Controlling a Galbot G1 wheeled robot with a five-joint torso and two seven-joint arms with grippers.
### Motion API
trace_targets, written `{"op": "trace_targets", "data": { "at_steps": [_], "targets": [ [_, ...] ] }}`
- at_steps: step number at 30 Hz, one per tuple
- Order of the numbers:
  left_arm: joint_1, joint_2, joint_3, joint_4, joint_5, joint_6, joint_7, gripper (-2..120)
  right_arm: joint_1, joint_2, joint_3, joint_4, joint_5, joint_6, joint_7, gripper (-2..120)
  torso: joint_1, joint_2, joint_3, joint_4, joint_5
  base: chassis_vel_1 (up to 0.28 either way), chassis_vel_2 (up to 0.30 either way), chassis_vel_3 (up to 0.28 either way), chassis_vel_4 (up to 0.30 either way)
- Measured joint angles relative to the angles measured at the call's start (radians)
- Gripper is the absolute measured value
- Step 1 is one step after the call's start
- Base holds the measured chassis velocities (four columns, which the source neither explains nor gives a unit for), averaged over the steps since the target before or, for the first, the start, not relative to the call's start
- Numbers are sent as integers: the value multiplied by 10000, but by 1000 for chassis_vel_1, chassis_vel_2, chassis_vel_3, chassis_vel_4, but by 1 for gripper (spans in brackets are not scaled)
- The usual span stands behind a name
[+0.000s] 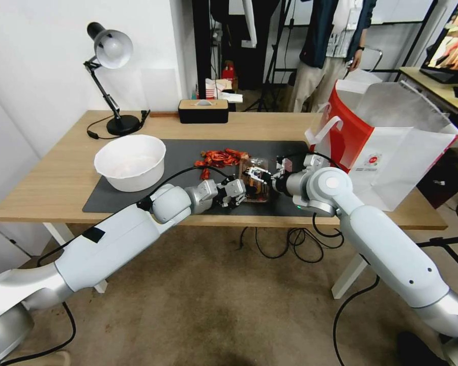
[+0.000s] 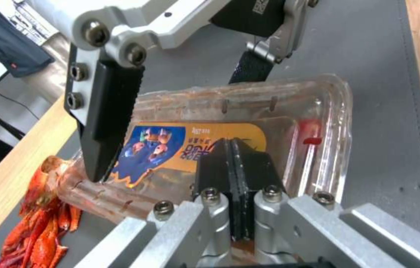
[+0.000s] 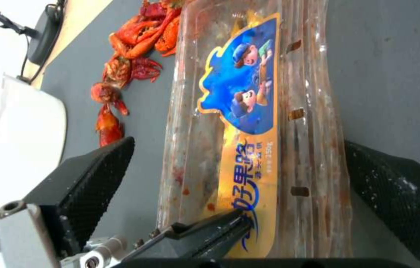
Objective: Close the disposable takeout box, then place it into the delivery bag.
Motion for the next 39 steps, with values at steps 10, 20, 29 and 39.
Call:
{"op": "trace_targets", "data": {
  "at_steps": [10, 20, 29, 39],
  "targets": [
    [23, 64, -45, -43, -56, -31, -9, 0, 198, 71, -15, -91, 142, -226, -22, 100, 4, -7, 6, 5, 6, 0, 0, 0, 0],
    [83, 117, -180, -25, -51, -129, 52, 0, 402, 116, -109, -250, 232, -343, -34, 100, 4, -6, 5, 5, 2, 0, 0, 0, 0],
    [85, 47, -188, -12, -104, -133, 43, 0, 433, 227, -164, -530, 235, -365, 12, 89, -2, 3, -3, -1, -2, 0, 0, 0, 0],
    [58, -7, -201, 48, -184, -149, 28, 0, 316, 207, -35, -735, 192, -366, 34, 52, -3, 4, -1, -2, 1, 0, 0, 0, 0]
  ]
}}
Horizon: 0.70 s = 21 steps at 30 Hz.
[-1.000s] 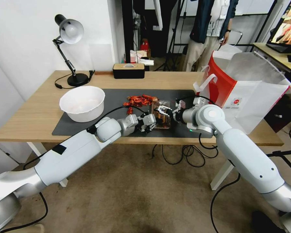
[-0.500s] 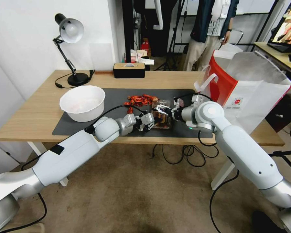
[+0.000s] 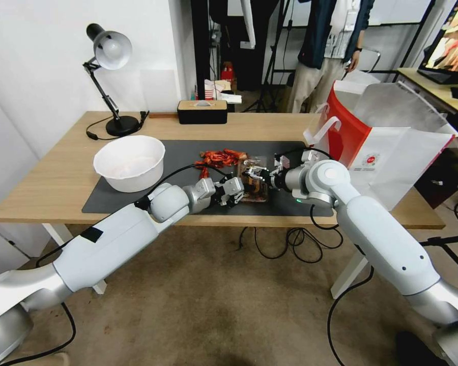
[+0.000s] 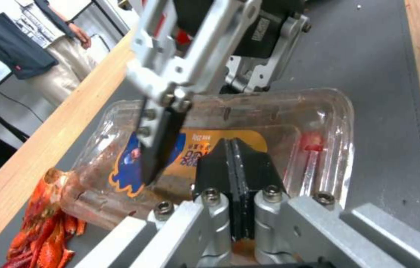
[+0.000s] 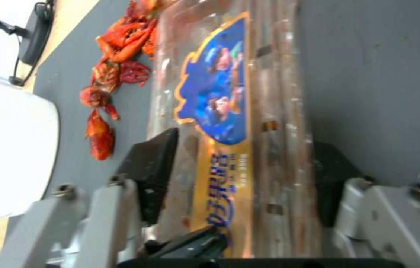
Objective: Close the disposable takeout box, then place it into the delivery bag.
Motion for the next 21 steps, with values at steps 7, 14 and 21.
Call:
{"op": "trace_targets", "data": {
  "at_steps": [7, 14, 21],
  "targets": [
    [16, 26, 1, -76, -29, 0, -10, 0, -59, -56, 60, -21, -50, 19, 25, 28, 7, -8, 6, 2, 4, 0, 0, 0, 0],
    [107, 296, -197, -325, -141, 0, -15, 0, -137, -148, 82, 122, -107, 99, 36, 5, 13, -12, 9, 13, 5, 0, 0, 0, 0],
    [390, 774, -710, -785, -185, -6, 118, 0, -248, -148, 148, 269, -196, 142, 34, 1, 10, -11, 7, 7, 0, 0, 0, 0, 0]
  ]
}}
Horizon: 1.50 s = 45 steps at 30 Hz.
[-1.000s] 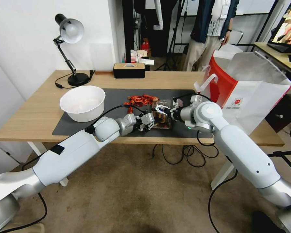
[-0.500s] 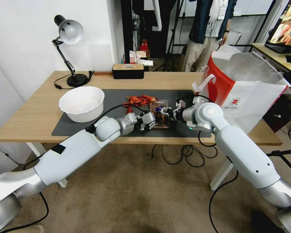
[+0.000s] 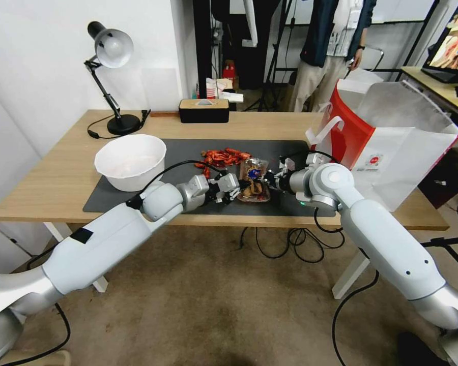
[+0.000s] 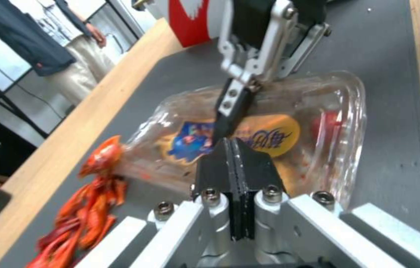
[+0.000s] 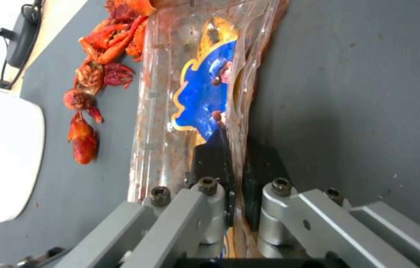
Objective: Close the disposable takeout box, then place it into the delivery bag.
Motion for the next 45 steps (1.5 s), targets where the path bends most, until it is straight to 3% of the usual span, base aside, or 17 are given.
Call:
{"op": "trace_targets", "data": {
  "at_steps": [5, 7, 8, 11, 12, 15, 18, 21, 22, 26, 30, 33, 34, 37, 41, 42, 45],
  "targets": [
    [467, 359, -662, -460, -49, -49, 109, 0, -63, -26, 79, 134, -38, 26, -65, 1, 0, 1, 0, -5, 0, 0, 0, 0, 0],
    [1670, 871, -2001, -1293, -148, -206, 218, 0, -131, -122, 183, 356, -101, 44, -240, 1, -1, 1, 0, -5, 1, 0, 0, 0, 0],
    [1670, 871, -2001, -1293, -148, -206, 218, 0, -131, -122, 183, 356, -101, 44, -240, 1, -1, 1, 0, -5, 1, 0, 0, 0, 0],
    [3363, 1148, -3628, -2179, -404, -309, 279, 0, -209, -213, 320, 651, -111, 75, -380, 1, -4, 3, -2, -1, 2, 0, 0, 0, 0],
    [3363, 1148, -3628, -2179, -404, -309, 279, 0, -209, -213, 320, 651, -111, 75, -380, 1, -4, 3, -2, -1, 2, 0, 0, 0, 0],
    [5145, 1142, -4958, -2922, -852, -542, 43, 0, -388, -260, 617, 1023, -179, 149, -694, 1, -5, 5, -3, -1, 3, 0, 0, 0, 0],
    [5529, 1092, -5189, -3049, -864, -650, -41, 0, -435, -273, 676, 1127, -202, 186, -770, 1, -5, 5, -3, -4, 2, 0, 0, 0, 0],
    [7121, 805, -6165, -3592, -922, -871, -225, 0, -556, -351, 754, 1540, -241, 310, -885, 1, -5, 5, -4, -3, 0, 0, 0, 0, 0],
    [7121, 805, -6165, -3592, -922, -871, -225, 0, -556, -351, 754, 1540, -241, 310, -885, 1, -5, 5, -4, -3, 0, 0, 0, 0, 0],
    [8166, 598, -7084, -4014, -1137, -880, -244, 13, -615, -448, 744, 1866, -477, 411, -1045, 1, -6, 5, -4, -4, 2, 0, 0, 0, 0],
    [9170, 138, -8121, -4284, -1244, -982, -239, 28, -825, -632, 805, 2252, -1266, 761, -1858, 1, -5, 6, -4, -2, 2, 0, 0, 0, 0],
    [9970, -417, -8835, -4490, -1231, -1161, -213, 42, -1210, -837, 903, 2596, -2625, 1582, -3203, 1, -5, 6, -4, -6, 7, 0, 0, 0, 0],
    [9970, -417, -8835, -4490, -1231, -1161, -213, 42, -1210, -837, 903, 2596, -2625, 1582, -3203, 1, -5, 6, -4, -6, 7, 0, 0, 0, 0],
    [10762, -1188, -9501, -4651, -1227, -1577, -111, 57, -1574, -941, 1230, 3023, -3758, 2965, -4536, 1, -5, 6, -4, -1, 4, 0, 0, 0, 0],
    [11436, -1813, -9913, -4702, -1214, -1878, -21, 71, -1691, -1222, 1679, 3465, -4358, 4071, -5521, 1, -6, 6, -5, -4, 1, 0, 0, 0, 0],
    [11436, -1813, -9913, -4702, -1214, -1878, -21, 71, -1691, -1222, 1679, 3465, -4358, 4071, -5521, 1, -6, 6, -5, -4, 1, 0, 0, 0, 0],
    [12001, -2185, -10133, -4757, -995, -2133, -17, 87, -1391, -1772, 2200, 3784, -4889, 4843, -5549, 1, -6, 6, -5, 1, -1, 0, 0, 0, 0]
  ]
}}
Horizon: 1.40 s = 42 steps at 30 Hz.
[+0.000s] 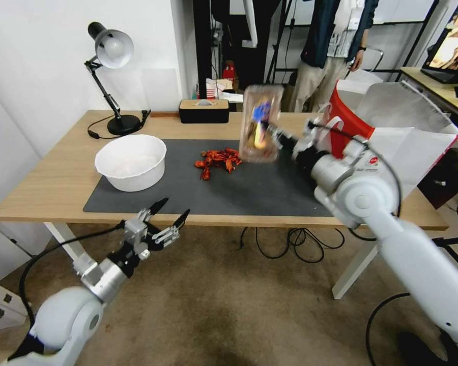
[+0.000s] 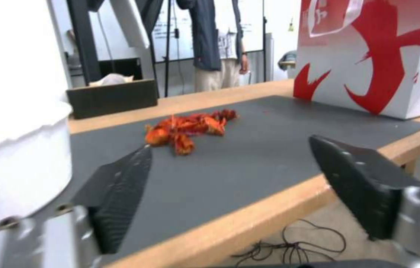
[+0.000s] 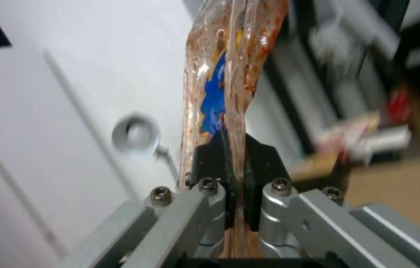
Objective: Close the disposable takeout box, then place it into the delivery bag.
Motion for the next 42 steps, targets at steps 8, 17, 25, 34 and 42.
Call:
{"op": "trace_targets", "data": {
  "at_steps": [8, 17, 25, 34, 42],
  "targets": [
    [311, -209, -493, 2, -36, -169, -85, 100, -92, -1521, 1494, -143, -1674, 196, 1080, 1, 3, -1, 2, -7, 8, 0, 0, 0, 0],
    [534, -284, -407, 160, 8, -394, -20, 100, -1177, -2656, 2917, -556, -2644, -261, 1975, 1, 1, -1, 1, -6, 4, 0, 0, 0, 0],
    [421, -288, -202, 121, 22, -403, -6, 100, -2126, -2083, 3206, -895, -3151, -286, 1952, 1, 3, -3, 2, -3, 3, 0, 0, 0, 0],
    [497, -198, -205, 122, 46, -417, 8, 100, -2570, -1814, 3489, -640, -2827, -405, 2097, 24, 2, -3, 2, -3, 1, 0, 0, 0, 0],
    [436, -5, -361, -14, -99, -387, -13, 100, -2534, -1834, 3499, -482, -2676, -489, 2212, 53, 3, -2, 2, -3, 2, 0, 0, 0, 0]
  ]
}}
